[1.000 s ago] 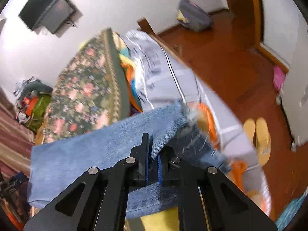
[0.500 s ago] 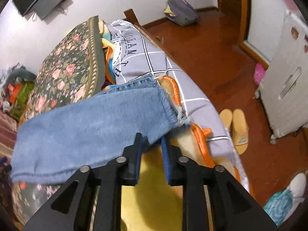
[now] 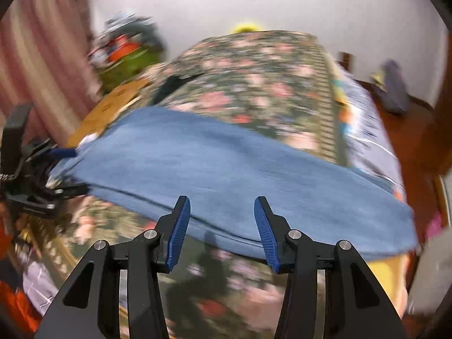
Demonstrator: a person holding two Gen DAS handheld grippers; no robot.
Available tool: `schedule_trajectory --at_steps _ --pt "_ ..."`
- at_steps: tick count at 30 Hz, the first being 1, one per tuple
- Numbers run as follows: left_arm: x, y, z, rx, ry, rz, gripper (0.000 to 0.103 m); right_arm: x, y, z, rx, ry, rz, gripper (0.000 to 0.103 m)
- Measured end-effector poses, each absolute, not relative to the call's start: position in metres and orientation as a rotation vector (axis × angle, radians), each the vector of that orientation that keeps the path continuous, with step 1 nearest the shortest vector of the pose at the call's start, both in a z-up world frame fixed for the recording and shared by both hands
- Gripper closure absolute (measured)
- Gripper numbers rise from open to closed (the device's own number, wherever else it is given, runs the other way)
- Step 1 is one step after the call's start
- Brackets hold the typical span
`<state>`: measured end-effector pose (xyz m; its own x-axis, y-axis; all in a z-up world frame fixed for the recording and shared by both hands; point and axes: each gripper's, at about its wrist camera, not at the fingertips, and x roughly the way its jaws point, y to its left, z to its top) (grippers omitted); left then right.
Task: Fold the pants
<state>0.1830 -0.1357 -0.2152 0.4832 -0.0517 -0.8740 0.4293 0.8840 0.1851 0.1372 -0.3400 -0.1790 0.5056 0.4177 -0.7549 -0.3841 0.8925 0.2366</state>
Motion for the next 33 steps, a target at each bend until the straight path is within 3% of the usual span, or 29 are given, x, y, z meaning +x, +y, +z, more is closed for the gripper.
schedule_trajectory --at_steps 3,6,9,11,14,15,17,25,30,33 --pt "0.186 -0.141 -0.216 0.425 1.020 -0.312 0.014 0.141 -0.312 -0.189 -0.023 0.958 0.545 0.060" --pt "0.189 -0.152 -0.218 0.445 1.019 -0.357 0.027 0.144 -0.295 -0.196 -0.067 0.969 0.564 0.060" --pt "0.189 -0.164 -0.219 0.451 1.016 -0.418 0.051 0.150 -0.287 -0.196 -0.056 0.974 0.586 0.060" --pt "0.191 -0.172 -0.220 0.456 1.020 -0.456 0.077 0.153 -0.282 -0.197 -0.052 0.978 0.604 0.060" --pt "0.192 -0.184 -0.222 0.479 1.013 -0.440 0.090 0.153 -0.272 -0.195 -0.059 0.957 0.631 0.076" --pt "0.193 -0.184 -0.221 0.474 1.015 -0.437 0.091 0.155 -0.270 -0.194 -0.055 0.961 0.635 0.087" --pt "0.193 -0.181 -0.216 0.435 1.018 -0.437 0.093 0.153 -0.270 -0.189 -0.050 0.955 0.634 0.091" --pt "0.187 -0.164 -0.213 0.303 1.080 -0.486 0.094 0.130 -0.284 -0.169 -0.007 0.978 0.709 0.093" --pt "0.180 -0.166 -0.208 0.300 1.075 -0.472 0.093 0.154 -0.301 -0.169 0.151 0.936 0.609 0.061" --pt "0.175 -0.166 -0.199 0.287 1.070 -0.469 0.087 0.176 -0.307 -0.188 0.187 0.965 0.511 0.060"
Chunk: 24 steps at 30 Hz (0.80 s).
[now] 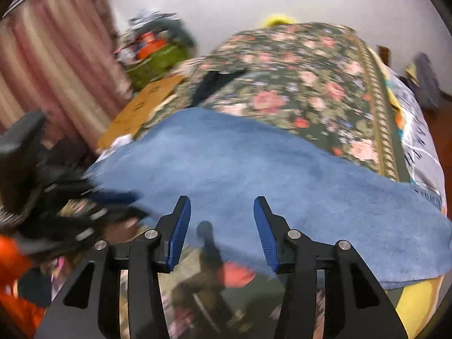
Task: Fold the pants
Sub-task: 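Hold the waistband with the left gripper while the right gripper lifts the hem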
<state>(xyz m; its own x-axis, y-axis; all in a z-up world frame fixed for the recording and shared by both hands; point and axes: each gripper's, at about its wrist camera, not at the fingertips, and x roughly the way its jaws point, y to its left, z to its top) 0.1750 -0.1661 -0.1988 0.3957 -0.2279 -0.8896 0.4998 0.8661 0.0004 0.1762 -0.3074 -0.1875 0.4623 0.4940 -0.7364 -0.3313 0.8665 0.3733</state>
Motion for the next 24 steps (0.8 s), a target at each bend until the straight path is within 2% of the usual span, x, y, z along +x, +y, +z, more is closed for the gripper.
schedule_trajectory --at_steps 1,2,3,4,5,6,8,12,18,24 --pt "0.173 -0.166 -0.194 0.302 1.050 -0.453 0.081 0.184 -0.311 -0.199 0.202 0.993 0.475 0.060" --pt "0.172 -0.165 -0.189 0.313 1.031 -0.431 0.065 0.187 -0.316 -0.207 0.215 1.017 0.454 0.060" --pt "0.173 -0.164 -0.185 0.317 1.014 -0.416 0.056 0.190 -0.322 -0.219 0.227 1.046 0.432 0.060" --pt "0.174 -0.162 -0.182 0.313 0.999 -0.408 0.038 0.190 -0.326 -0.223 0.229 1.053 0.416 0.060" --pt "0.177 -0.160 -0.179 0.309 0.983 -0.400 0.031 0.187 -0.336 -0.228 0.248 1.044 0.404 0.054" --pt "0.181 -0.158 -0.178 0.309 0.969 -0.382 0.030 0.184 -0.347 -0.230 0.263 1.044 0.380 0.044" --pt "0.194 -0.154 -0.178 0.332 0.963 -0.334 0.030 0.176 -0.368 -0.232 0.286 1.050 0.339 0.040" --pt "0.220 -0.149 -0.188 0.333 0.986 -0.315 0.030 0.157 -0.410 -0.238 0.235 1.074 0.186 0.040" --pt "0.253 -0.157 -0.227 0.319 1.132 -0.334 0.030 0.127 -0.480 -0.224 0.406 1.008 0.025 0.039" --pt "0.261 -0.186 -0.238 0.299 1.163 -0.392 0.030 0.123 -0.529 -0.242 0.596 0.970 -0.104 0.039"
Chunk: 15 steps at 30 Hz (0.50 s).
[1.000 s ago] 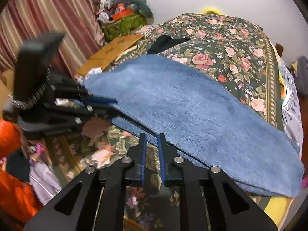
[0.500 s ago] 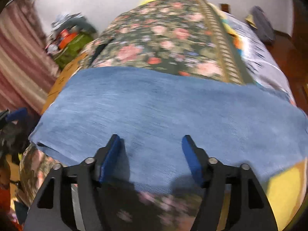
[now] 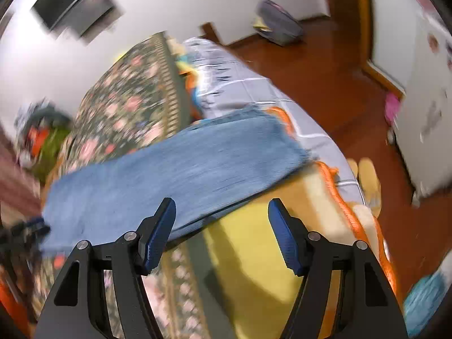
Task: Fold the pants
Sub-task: 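Hold the waistband with the left gripper while the right gripper lifts the hem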
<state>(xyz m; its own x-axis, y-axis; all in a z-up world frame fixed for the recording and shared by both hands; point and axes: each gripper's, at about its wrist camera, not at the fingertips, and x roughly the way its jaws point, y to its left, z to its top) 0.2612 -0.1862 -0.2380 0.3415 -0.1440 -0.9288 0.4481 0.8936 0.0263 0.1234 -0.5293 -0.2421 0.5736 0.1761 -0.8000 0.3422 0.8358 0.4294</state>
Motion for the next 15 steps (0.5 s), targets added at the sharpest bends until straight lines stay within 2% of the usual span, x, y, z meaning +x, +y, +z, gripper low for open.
schedule_trajectory --at_steps 7,8,9,10,11,15 --pt "0.262 -0.227 -0.244 0.355 1.168 -0.453 0.030 0.144 -0.547 -0.267 0.727 0.919 -0.136 0.039" --pt "0.263 -0.231 -0.245 0.354 1.171 -0.457 0.030 0.145 -0.548 -0.266 0.720 0.910 -0.151 0.047" --pt "0.264 -0.235 -0.245 0.354 1.173 -0.461 0.030 0.147 -0.548 -0.266 0.712 0.910 -0.163 0.063" --pt "0.265 -0.239 -0.246 0.354 1.176 -0.464 0.030 0.149 -0.551 -0.267 0.706 0.910 -0.181 0.073" --pt "0.265 -0.242 -0.246 0.355 1.177 -0.466 0.030 0.149 -0.557 -0.268 0.718 0.905 -0.179 0.092" --pt "0.265 -0.255 -0.246 0.347 1.174 -0.488 0.030 0.149 -0.567 -0.263 0.695 0.887 -0.142 0.098"
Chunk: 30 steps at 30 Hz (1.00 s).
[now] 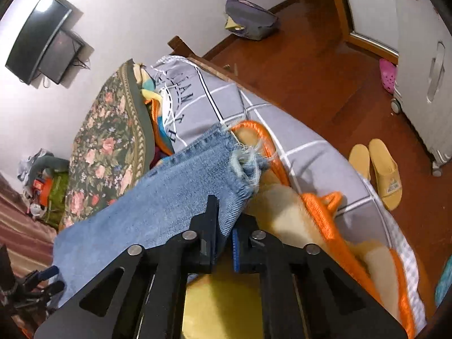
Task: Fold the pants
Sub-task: 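Hold the waistband with the left gripper while the right gripper lifts the hem, then fold the frayed hem over onto the waistband with the right gripper, then open it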
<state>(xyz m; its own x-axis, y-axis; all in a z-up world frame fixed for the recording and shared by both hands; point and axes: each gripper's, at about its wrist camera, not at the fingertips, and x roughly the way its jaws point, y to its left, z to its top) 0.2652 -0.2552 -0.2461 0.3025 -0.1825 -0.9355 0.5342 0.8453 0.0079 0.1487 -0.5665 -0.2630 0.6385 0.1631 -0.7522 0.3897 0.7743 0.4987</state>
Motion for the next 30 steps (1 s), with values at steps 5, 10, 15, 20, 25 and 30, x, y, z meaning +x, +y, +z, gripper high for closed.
schedule_trajectory --at_steps 5,10,15,20,25,30 --pt "0.268 -0.257 -0.238 0.319 1.146 -0.487 0.030 0.148 -0.576 -0.247 0.662 0.842 -0.178 0.098" --pt "0.273 -0.240 -0.216 0.254 1.082 -0.458 0.030 0.152 -0.568 -0.208 0.573 0.788 -0.154 0.098" --pt "0.273 -0.209 -0.182 0.184 0.975 -0.409 0.030 0.156 -0.543 -0.150 0.507 0.676 -0.086 0.098" --pt "0.267 -0.175 -0.148 0.141 0.873 -0.370 0.025 0.167 -0.494 -0.086 0.437 0.562 0.050 0.098" --pt "0.256 -0.132 -0.120 0.093 0.781 -0.316 0.023 0.180 -0.428 -0.044 0.357 0.507 0.215 0.098" --pt "0.242 -0.095 -0.105 0.079 0.723 -0.274 0.018 0.195 -0.355 -0.036 0.291 0.517 0.357 0.098"
